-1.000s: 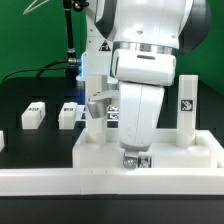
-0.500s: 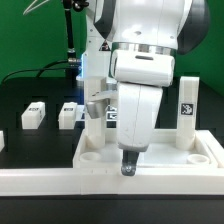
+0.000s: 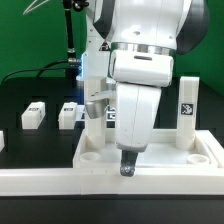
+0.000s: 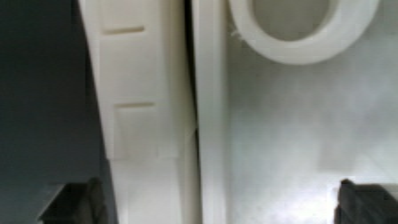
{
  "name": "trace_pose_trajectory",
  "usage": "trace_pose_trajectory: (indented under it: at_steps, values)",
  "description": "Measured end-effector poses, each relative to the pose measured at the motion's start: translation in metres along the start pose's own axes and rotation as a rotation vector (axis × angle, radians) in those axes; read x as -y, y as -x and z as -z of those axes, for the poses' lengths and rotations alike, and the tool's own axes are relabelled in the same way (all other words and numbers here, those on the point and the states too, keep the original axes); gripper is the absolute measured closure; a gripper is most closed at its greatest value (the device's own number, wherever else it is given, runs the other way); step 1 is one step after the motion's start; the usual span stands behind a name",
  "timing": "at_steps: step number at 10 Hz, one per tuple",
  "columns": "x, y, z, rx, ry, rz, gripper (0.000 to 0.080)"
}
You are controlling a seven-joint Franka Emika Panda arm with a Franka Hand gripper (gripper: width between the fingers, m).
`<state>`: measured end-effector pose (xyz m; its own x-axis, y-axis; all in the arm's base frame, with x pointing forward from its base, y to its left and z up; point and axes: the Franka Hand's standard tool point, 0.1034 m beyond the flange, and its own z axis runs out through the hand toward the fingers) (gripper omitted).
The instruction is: Assemble desk
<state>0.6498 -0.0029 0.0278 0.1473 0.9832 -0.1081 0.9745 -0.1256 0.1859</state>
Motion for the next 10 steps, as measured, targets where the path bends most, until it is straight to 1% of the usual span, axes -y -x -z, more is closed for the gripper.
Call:
trace_pose_trajectory:
  at_steps: [2, 3, 4, 5, 6, 7, 10]
  values:
    - [-0.001, 0.002, 0.001, 0.002, -0.003, -0.003, 0.015]
    - [-0.008, 0.015, 0.02, 0.026, -0.04, -0.024, 0.015]
    - [-0.015, 0.031, 0.051, 0.041, -0.057, -0.065, 0.015]
    - [-0.02, 0.041, 0.064, 0.045, -0.045, -0.076, 0.015]
    - [-0.023, 0.049, 0.068, 0.048, -0.037, -0.117, 0.015]
    - [-0.024, 0.05, 0.067, 0.051, -0.029, -0.224, 0.015]
    - [-0.023, 0.049, 0.066, 0.051, -0.028, -0.378, 0.015]
